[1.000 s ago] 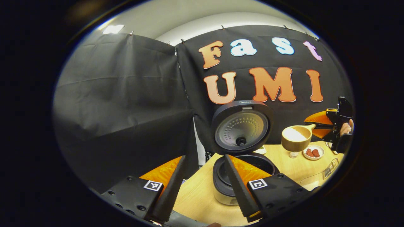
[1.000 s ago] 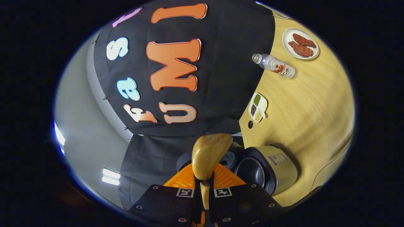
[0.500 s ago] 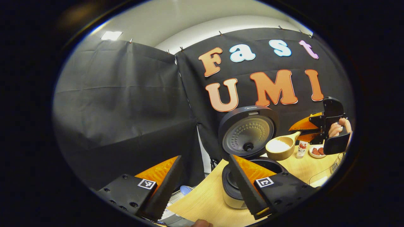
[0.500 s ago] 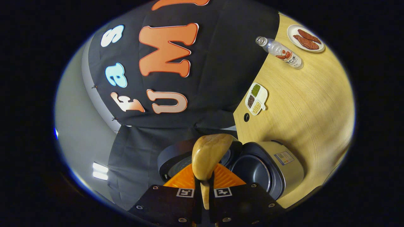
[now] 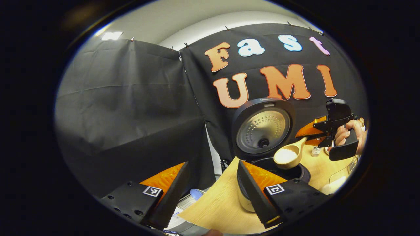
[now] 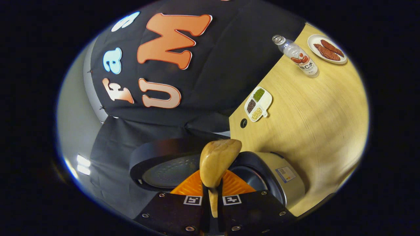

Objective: Close the left gripper, press the button to open the rice cooker; take a wooden spoon from the chopstick holder with the right hand, scoop a spoonful of rice and pour it into the rice cooker, then put the wooden spoon back into the chopstick holder.

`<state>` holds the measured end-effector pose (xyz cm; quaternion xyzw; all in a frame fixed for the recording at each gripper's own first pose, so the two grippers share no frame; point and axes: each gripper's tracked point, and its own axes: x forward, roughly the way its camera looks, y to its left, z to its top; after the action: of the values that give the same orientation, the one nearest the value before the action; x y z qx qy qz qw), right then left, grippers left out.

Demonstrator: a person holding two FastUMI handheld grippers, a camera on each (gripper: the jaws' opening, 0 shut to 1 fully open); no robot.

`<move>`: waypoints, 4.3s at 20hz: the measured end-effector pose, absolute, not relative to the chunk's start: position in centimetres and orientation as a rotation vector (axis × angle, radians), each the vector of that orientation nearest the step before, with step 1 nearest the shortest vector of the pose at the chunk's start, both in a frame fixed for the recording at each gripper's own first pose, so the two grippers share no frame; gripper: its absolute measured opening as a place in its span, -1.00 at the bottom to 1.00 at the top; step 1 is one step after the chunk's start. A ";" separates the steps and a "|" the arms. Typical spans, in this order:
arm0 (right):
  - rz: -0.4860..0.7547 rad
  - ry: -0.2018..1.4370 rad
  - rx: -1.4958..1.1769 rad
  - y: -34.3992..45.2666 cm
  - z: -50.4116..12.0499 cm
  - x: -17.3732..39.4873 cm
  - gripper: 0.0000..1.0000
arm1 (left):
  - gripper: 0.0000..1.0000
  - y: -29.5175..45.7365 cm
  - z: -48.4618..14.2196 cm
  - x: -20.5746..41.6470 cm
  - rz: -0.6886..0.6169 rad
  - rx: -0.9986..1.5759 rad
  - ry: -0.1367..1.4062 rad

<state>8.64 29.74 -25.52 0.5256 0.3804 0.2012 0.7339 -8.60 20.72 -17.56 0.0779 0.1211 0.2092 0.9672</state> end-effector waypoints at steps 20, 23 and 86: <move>0.530 0.651 0.517 33.7 -23.5 8.8 -0.82 | 0.98 21.3 -19.7 -10.0 0.444 0.132 0.306; 0.525 0.638 0.489 33.3 -23.5 8.7 -0.82 | 0.99 21.3 -19.9 -9.9 0.442 0.135 0.309; 0.359 0.602 0.691 14.3 -21.1 3.0 -0.82 | 0.98 12.0 -17.1 -10.1 0.287 0.192 0.243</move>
<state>3.02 14.30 -21.13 0.3318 0.2892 0.1724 0.8812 -10.06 12.04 -17.09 0.0952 0.1206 0.1425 0.9778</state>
